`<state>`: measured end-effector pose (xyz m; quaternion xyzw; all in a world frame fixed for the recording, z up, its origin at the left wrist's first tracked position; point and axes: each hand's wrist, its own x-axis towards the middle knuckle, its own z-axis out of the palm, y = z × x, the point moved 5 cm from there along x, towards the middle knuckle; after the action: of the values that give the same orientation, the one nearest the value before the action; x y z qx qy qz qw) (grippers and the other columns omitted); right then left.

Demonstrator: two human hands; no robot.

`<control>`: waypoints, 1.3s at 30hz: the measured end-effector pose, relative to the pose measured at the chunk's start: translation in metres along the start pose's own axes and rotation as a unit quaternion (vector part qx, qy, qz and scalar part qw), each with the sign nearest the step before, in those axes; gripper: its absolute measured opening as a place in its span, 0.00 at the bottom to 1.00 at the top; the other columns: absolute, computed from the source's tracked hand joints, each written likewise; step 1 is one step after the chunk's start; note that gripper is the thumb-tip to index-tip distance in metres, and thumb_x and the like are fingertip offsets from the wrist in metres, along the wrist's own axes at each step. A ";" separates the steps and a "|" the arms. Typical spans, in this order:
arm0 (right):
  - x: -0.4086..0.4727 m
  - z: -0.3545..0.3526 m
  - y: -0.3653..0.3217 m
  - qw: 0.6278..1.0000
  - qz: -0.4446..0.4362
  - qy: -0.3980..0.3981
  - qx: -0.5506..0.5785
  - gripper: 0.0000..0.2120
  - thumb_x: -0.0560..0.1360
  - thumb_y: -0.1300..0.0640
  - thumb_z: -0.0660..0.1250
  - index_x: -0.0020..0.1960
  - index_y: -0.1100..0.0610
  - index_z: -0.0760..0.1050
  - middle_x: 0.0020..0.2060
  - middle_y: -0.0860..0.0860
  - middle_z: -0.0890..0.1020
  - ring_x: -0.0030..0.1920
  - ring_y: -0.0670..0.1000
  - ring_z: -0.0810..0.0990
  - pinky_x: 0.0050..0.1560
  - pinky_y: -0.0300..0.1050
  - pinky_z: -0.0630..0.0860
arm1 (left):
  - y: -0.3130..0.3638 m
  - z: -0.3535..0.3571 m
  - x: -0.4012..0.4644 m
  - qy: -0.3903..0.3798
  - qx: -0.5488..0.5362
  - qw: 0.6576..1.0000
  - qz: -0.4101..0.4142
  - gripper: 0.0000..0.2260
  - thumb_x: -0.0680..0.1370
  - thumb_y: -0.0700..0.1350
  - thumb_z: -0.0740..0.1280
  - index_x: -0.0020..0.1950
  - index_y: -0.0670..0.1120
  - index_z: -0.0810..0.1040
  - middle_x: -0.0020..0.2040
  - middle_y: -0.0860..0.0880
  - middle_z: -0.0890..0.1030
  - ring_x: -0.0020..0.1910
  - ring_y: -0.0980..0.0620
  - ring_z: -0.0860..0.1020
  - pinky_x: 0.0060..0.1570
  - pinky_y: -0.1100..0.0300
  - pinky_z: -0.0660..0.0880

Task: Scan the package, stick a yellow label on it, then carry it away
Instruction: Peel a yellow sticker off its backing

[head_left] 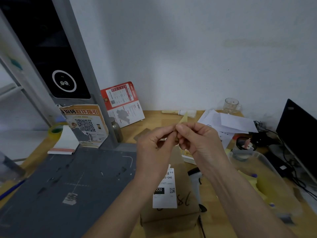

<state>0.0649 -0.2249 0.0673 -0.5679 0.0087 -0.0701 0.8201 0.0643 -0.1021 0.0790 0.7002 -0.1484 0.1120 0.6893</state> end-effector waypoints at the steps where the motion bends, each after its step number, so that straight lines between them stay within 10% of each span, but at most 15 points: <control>1: 0.000 0.000 0.000 1.000 0.000 0.000 -0.002 0.09 0.61 0.56 0.73 0.37 0.61 0.81 0.28 0.53 0.79 0.28 0.47 0.73 0.28 0.37 0.71 | 0.000 0.000 0.000 0.000 0.004 1.000 0.000 0.10 0.75 0.35 0.69 0.51 0.47 0.84 0.44 0.49 0.86 0.41 0.56 0.84 0.41 0.70 0.78; 39: -0.010 -0.003 0.008 0.997 0.033 0.016 0.061 0.10 0.62 0.59 0.73 0.40 0.65 0.80 0.27 0.53 0.79 0.28 0.48 0.73 0.28 0.37 0.71 | 0.000 0.003 -0.009 -0.004 0.011 1.000 -0.005 0.11 0.75 0.34 0.68 0.51 0.48 0.83 0.47 0.50 0.85 0.46 0.58 0.82 0.45 0.71 0.76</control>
<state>0.0551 -0.2235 0.0581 -0.5153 0.0367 -0.0526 0.8546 0.0556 -0.1043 0.0757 0.7092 -0.1464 0.1068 0.6814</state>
